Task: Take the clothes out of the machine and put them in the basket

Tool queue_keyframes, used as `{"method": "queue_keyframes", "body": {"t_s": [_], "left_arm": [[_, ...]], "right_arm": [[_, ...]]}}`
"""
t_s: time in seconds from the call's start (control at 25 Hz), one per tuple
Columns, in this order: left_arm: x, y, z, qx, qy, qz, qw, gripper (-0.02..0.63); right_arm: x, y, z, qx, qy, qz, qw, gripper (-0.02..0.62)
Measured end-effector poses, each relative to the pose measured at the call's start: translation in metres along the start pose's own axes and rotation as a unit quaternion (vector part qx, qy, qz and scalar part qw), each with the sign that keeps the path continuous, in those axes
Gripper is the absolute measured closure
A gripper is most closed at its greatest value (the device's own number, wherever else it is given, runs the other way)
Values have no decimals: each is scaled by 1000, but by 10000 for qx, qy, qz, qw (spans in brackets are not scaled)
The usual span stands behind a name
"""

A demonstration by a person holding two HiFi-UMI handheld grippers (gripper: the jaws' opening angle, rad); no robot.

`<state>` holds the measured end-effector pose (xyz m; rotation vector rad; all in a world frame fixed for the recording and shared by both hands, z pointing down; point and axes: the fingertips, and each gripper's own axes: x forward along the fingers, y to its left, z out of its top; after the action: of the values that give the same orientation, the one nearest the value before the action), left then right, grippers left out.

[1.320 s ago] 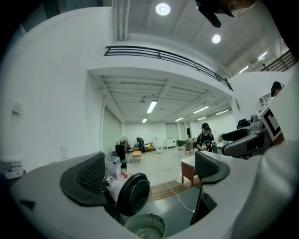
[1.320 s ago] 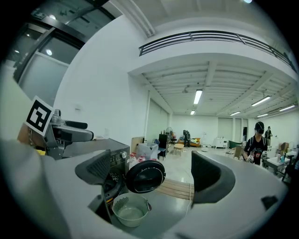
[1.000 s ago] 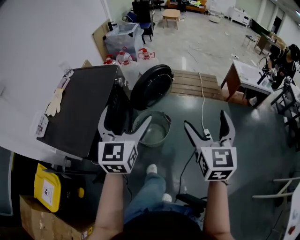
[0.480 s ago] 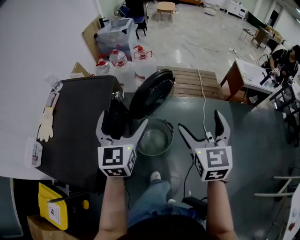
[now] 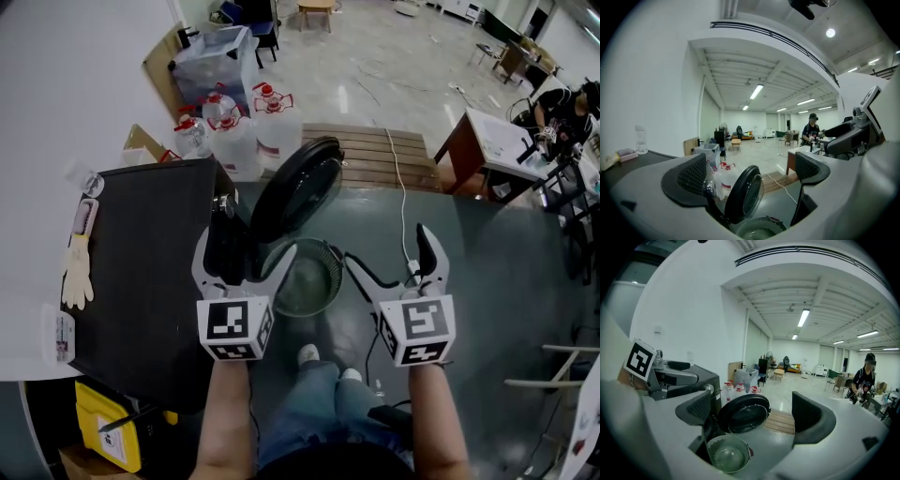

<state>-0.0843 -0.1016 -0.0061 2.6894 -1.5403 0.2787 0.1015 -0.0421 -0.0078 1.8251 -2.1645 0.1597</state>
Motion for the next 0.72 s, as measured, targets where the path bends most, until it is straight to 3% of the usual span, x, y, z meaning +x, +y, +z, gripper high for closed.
{"method": "queue_keyframes", "body": {"t_s": [0.28,0.72], "left_arm": [[10,-8,-43,-108,373,34,9992,38],[38,-17,-112,-146,945,304,9949,38]], "right_arm": [[11,-2,-33,-26,274,216,9994,67],[73,-16,-84,164,440,715,9963,67]]}}
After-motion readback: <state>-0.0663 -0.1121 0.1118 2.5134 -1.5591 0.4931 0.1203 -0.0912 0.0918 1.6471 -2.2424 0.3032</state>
